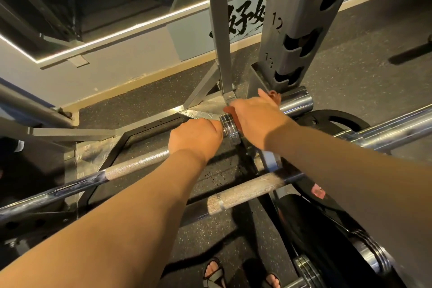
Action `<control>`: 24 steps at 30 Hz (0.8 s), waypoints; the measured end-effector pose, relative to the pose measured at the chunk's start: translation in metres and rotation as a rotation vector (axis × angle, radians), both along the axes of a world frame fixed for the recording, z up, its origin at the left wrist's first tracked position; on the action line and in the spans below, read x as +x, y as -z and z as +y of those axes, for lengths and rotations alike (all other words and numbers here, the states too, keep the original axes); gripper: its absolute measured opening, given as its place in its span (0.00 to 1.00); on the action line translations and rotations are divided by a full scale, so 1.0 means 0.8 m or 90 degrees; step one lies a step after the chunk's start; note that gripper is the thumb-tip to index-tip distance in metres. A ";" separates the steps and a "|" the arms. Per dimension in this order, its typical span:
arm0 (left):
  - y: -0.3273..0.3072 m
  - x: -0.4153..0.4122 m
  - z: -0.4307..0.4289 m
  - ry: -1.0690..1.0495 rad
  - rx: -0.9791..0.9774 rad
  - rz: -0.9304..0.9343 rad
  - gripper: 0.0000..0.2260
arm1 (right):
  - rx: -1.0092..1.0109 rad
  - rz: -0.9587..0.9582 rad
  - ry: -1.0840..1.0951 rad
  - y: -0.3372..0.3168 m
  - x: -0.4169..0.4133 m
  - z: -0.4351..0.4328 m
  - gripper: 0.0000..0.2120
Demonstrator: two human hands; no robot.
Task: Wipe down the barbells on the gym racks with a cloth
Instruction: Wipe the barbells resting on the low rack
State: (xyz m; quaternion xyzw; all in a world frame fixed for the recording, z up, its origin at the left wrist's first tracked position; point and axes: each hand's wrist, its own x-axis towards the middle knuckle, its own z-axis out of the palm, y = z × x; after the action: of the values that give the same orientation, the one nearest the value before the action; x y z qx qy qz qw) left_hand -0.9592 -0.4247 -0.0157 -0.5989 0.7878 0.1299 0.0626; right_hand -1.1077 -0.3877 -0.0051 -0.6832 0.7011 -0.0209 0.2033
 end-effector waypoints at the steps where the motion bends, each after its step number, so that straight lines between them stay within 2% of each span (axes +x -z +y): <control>1: 0.000 0.000 0.000 -0.003 -0.001 0.000 0.17 | 0.004 -0.005 0.003 -0.002 0.000 -0.009 0.16; 3: 0.000 -0.001 0.000 -0.011 -0.005 0.002 0.17 | -0.025 0.003 0.007 -0.002 0.000 -0.012 0.19; 6: 0.001 0.000 0.001 -0.010 0.000 0.007 0.18 | -0.038 -0.006 0.024 0.004 0.012 0.021 0.38; 8: 0.001 0.001 0.000 -0.005 -0.003 0.007 0.18 | -0.075 -0.050 0.013 0.009 0.013 0.054 0.41; 11: 0.005 0.002 -0.001 -0.010 -0.010 0.004 0.19 | -0.172 -0.049 -0.014 0.019 0.003 0.082 0.35; 13: 0.007 0.002 -0.002 -0.012 -0.014 0.003 0.19 | -0.157 -0.032 -0.007 0.020 -0.001 0.072 0.29; 17: 0.012 0.003 -0.004 -0.020 -0.014 -0.004 0.19 | -0.082 0.003 -0.024 0.015 -0.021 0.027 0.25; 20: 0.017 0.003 -0.006 -0.019 -0.016 -0.010 0.20 | -0.123 0.065 -0.056 0.020 -0.061 0.037 0.23; 22: 0.020 0.004 -0.007 -0.026 -0.019 -0.010 0.20 | -0.180 0.037 -0.021 0.024 -0.080 0.045 0.19; 24: 0.022 0.004 -0.008 -0.026 -0.025 -0.013 0.20 | -0.146 0.036 0.064 0.018 -0.072 0.035 0.19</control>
State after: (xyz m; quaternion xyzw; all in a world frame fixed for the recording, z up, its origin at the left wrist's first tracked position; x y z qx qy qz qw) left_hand -0.9557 -0.4314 -0.0334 -0.6173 0.7771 0.1092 0.0564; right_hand -1.1651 -0.3594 -0.0194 -0.6664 0.7328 -0.0918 0.1030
